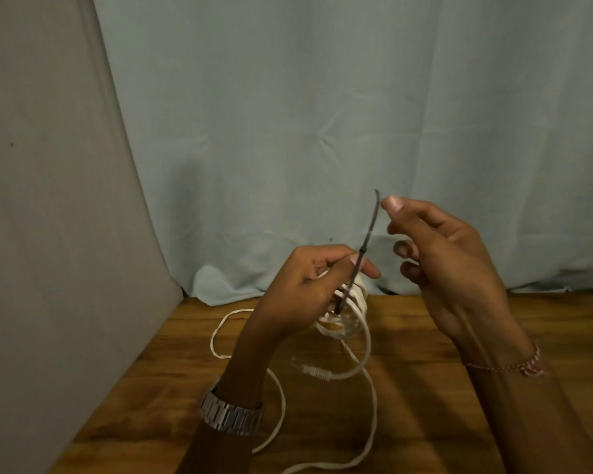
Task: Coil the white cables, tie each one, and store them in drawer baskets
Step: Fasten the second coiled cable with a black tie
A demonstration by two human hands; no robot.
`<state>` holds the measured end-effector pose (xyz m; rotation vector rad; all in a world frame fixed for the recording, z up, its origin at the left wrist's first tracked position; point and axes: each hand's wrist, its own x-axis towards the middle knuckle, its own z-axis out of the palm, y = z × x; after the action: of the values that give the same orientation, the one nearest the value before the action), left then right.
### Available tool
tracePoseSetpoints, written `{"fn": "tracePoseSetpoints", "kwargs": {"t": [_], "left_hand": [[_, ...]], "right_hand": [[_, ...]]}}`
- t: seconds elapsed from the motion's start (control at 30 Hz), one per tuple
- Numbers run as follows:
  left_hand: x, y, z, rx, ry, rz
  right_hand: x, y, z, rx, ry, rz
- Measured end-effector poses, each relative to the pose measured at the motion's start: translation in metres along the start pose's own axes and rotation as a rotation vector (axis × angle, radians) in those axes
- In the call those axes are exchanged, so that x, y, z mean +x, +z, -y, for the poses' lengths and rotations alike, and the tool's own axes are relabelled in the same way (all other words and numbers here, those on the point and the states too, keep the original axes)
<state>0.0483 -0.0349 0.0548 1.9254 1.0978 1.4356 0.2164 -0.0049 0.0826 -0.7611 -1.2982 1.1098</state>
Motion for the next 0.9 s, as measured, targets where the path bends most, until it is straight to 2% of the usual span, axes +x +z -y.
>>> {"fn": "tracePoseSetpoints", "kwargs": {"t": [0.13,0.2,0.33,0.57,0.77,0.9], "left_hand": [[0.0,0.002,-0.001,-0.013,0.01,-0.022],[0.0,0.001,0.0,-0.029,0.005,-0.028],[0.001,0.002,0.001,-0.129,-0.064,-0.071],[0.006,0.001,0.006,-0.409,-0.206,-0.21],[0.008,-0.003,0.008,-0.515,-0.214,-0.131],[0.009,-0.008,0.011,-0.627,-0.192,-0.103]], "right_hand": [[-0.004,0.003,-0.001,-0.172,-0.015,0.165],[-0.004,0.003,-0.002,-0.201,-0.058,0.184],[-0.002,0.004,-0.005,-0.153,-0.127,0.108],[-0.002,0.004,-0.001,-0.06,-0.102,0.066],[-0.002,0.004,-0.002,-0.067,-0.159,0.043],[0.001,0.001,-0.001,-0.016,-0.2,-0.076]]}}
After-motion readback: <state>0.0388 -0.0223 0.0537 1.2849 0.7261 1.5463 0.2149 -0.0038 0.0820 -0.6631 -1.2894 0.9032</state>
